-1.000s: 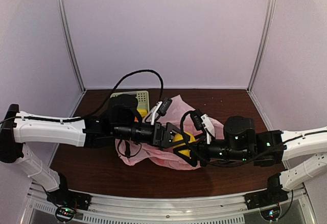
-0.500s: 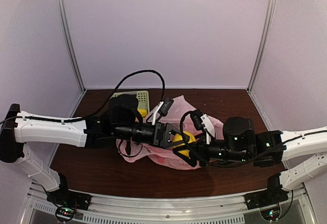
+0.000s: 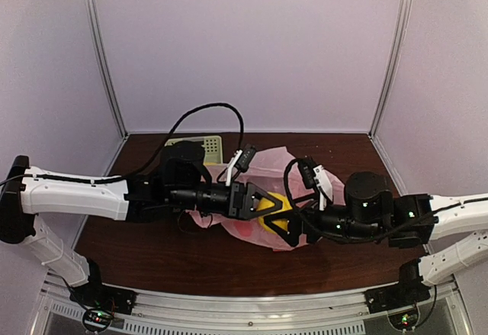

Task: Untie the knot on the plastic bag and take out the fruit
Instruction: Pass from the right arm to the left, then place the fake fruit in the bin.

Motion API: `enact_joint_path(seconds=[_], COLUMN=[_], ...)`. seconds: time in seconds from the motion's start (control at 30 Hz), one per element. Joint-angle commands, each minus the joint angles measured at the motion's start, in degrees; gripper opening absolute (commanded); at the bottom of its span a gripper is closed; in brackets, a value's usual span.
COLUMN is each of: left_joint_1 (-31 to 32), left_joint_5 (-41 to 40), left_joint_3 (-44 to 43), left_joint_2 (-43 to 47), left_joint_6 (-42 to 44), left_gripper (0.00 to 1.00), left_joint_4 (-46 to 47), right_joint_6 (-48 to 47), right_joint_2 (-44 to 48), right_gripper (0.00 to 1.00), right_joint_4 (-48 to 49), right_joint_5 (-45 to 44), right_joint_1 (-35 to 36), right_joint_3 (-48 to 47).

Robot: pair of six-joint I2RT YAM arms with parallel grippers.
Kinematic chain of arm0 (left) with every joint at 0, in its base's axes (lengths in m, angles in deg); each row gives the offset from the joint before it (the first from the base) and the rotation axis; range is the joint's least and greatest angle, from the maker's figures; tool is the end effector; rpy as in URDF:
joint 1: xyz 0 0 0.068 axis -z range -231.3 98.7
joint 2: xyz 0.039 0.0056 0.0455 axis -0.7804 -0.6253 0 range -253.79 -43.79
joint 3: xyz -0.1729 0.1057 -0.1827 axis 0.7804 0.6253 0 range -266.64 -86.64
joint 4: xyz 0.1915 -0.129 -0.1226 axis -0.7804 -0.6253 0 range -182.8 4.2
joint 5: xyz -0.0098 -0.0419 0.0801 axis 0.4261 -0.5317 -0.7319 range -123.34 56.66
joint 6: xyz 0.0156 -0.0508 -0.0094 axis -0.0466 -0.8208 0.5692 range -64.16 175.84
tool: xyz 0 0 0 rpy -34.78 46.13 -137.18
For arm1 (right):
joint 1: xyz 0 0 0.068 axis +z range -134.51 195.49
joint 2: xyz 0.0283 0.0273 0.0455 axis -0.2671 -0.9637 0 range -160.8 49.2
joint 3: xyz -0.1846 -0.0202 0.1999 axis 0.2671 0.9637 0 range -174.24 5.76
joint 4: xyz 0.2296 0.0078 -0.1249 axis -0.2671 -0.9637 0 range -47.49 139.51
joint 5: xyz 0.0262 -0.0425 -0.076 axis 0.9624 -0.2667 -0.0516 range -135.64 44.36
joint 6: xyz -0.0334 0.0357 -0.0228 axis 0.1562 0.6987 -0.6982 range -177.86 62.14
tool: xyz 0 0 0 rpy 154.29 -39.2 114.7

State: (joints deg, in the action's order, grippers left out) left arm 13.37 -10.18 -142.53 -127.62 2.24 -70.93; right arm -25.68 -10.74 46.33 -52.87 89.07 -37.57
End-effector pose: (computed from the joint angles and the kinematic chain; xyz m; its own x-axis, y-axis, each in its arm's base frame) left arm 0.1329 -0.3135 0.2901 -0.8582 0.0834 -0.5065 0.5126 0.1924 -0.8368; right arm 0.0729 0.2314 0.2925 -0.5699 -0.0651 -0.8191 -0.7261 0.5065 0.4650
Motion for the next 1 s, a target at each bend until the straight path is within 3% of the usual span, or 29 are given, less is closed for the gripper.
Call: enact_joint_path(seconds=[0.0,0.33,0.63,0.77,0.97], left_joint_1=[-1.0,-4.0,-9.5,-15.7,-28.0], left_joint_5=[-1.5,-3.8,-6.6,-7.0,-5.9], left_joint_3=[0.5,2.6,1.3,-0.2,-2.5], left_joint_2=[2.2,7.1,15.6,18.2,17.3], left_joint_6=[1.5,3.7,10.5,14.9,22.7], left_gripper=[0.37,0.37,0.39,0.41,0.41], left_joint_4=[1.3,-0.9,-11.7,-20.5,-28.7], right_joint_6=[1.4,2.7,7.3,8.2,6.2], right_joint_2=[3.4,10.0,13.2,13.6,12.8], right_gripper=[1.0,1.0,1.0,1.0,1.0], right_joint_4=[-3.8,-11.9,-26.6,-28.0,-27.4], right_joint_5=[-2.1,1.0,-13.9,-14.8,-9.1], right_joint_1=[0.0,-0.1,-1.2,-6.0,-19.4], right_joint_3=[1.8,1.2,-3.6,-4.0,-1.6])
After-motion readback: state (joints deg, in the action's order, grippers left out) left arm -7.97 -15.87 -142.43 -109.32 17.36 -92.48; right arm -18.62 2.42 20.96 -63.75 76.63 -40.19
